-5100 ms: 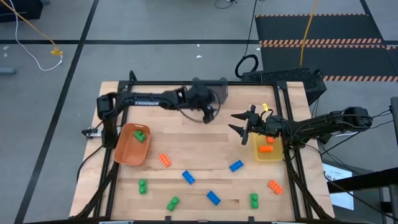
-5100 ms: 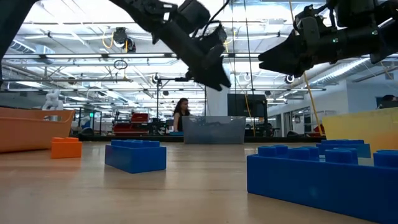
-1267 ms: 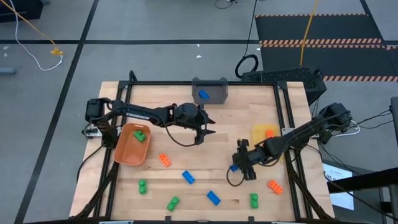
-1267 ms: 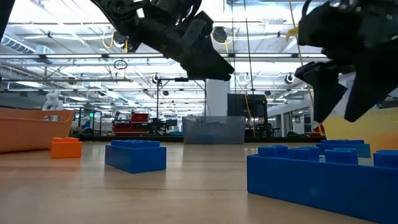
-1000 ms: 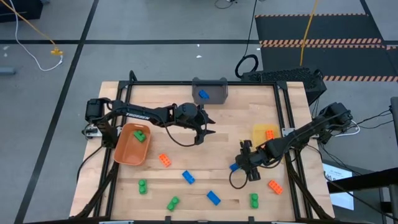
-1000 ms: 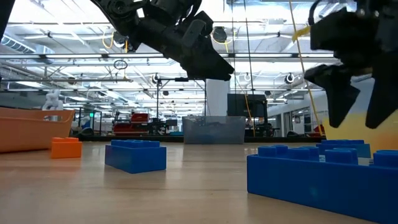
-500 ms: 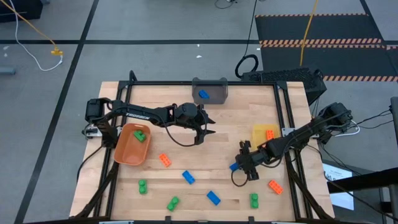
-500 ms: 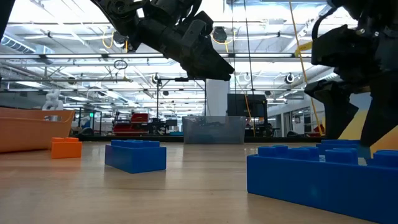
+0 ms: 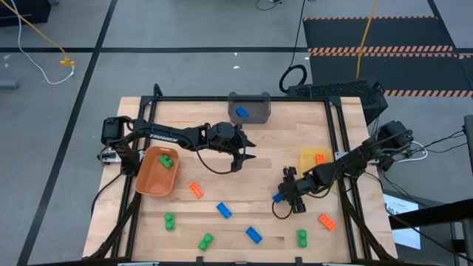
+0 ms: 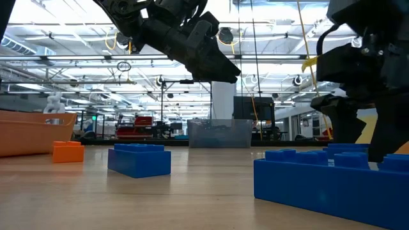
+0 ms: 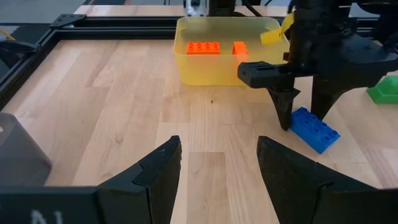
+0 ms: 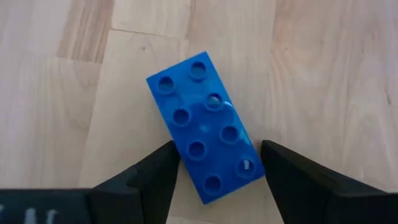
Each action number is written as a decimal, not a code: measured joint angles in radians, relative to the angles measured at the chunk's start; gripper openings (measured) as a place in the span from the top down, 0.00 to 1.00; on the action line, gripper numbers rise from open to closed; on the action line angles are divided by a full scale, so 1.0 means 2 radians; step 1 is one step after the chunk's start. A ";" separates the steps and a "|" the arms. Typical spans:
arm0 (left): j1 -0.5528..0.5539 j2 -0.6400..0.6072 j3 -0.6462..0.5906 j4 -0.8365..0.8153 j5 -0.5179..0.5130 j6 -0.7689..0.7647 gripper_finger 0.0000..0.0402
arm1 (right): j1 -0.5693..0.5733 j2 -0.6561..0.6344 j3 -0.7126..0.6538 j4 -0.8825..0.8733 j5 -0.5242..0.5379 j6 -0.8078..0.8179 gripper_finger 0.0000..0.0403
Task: Sort & place blocks by color
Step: Put the blue game piece into the black bin
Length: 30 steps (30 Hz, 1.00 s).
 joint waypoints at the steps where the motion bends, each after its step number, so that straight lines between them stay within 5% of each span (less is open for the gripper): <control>1: 0.000 0.000 0.000 -0.001 0.000 0.000 0.48 | 0.000 -0.002 0.000 0.002 0.001 -0.002 0.47; 9: 0.000 0.000 0.000 -0.005 -0.008 0.000 0.48 | 0.000 -0.004 0.000 0.008 0.001 -0.016 0.70; 25: 0.000 0.000 0.000 -0.010 -0.009 0.000 0.48 | 0.000 -0.003 0.000 0.038 0.017 -0.027 0.69; 30: 0.000 0.000 0.000 -0.010 -0.012 0.004 0.48 | -0.009 -0.013 -0.002 0.044 0.068 -0.043 0.69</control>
